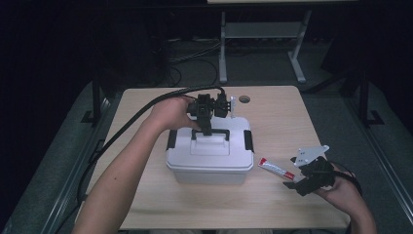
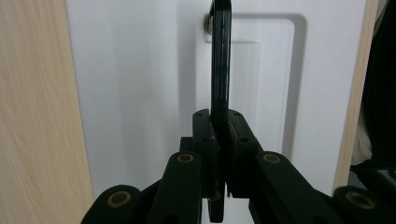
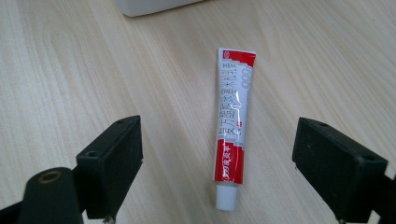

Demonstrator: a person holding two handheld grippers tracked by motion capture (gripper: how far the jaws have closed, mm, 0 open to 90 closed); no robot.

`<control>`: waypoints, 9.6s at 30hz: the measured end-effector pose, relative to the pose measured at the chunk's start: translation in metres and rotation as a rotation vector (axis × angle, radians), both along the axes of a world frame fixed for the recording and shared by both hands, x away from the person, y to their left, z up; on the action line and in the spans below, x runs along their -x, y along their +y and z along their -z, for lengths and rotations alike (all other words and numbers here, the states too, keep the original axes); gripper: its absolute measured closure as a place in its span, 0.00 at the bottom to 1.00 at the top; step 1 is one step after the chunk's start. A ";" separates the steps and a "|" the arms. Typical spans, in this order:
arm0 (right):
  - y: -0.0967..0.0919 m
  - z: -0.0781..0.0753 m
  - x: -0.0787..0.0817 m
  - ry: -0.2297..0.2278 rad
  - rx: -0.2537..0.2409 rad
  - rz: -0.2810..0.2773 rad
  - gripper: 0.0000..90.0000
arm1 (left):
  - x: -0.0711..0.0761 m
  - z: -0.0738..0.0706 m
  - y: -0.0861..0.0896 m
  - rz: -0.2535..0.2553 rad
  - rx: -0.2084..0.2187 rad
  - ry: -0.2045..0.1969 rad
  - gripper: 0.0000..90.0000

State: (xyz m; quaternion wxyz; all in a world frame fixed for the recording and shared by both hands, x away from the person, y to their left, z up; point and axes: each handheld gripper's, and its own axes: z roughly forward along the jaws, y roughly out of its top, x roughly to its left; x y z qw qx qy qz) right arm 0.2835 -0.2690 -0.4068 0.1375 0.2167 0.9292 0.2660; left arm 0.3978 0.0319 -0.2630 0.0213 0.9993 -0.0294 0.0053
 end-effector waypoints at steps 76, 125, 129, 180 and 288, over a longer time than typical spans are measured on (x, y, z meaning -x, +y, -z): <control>0.008 0.003 0.000 0.014 0.030 0.004 0.17 | 0.047 -0.101 0.189 -0.205 0.076 -0.110 0.94; 0.008 0.004 0.001 0.021 0.040 0.014 0.18 | 0.057 -0.066 0.266 -0.321 0.053 -0.096 0.94; 0.008 0.004 0.001 0.019 0.041 0.012 0.17 | 0.057 -0.060 0.268 -0.328 0.050 -0.091 0.94; 0.004 0.003 0.002 0.033 0.083 0.020 0.18 | 0.040 0.073 0.268 -0.342 0.014 -0.035 0.94; 0.014 0.013 -0.038 0.181 0.288 0.015 0.33 | 0.068 0.116 0.283 -0.427 0.120 -0.096 0.39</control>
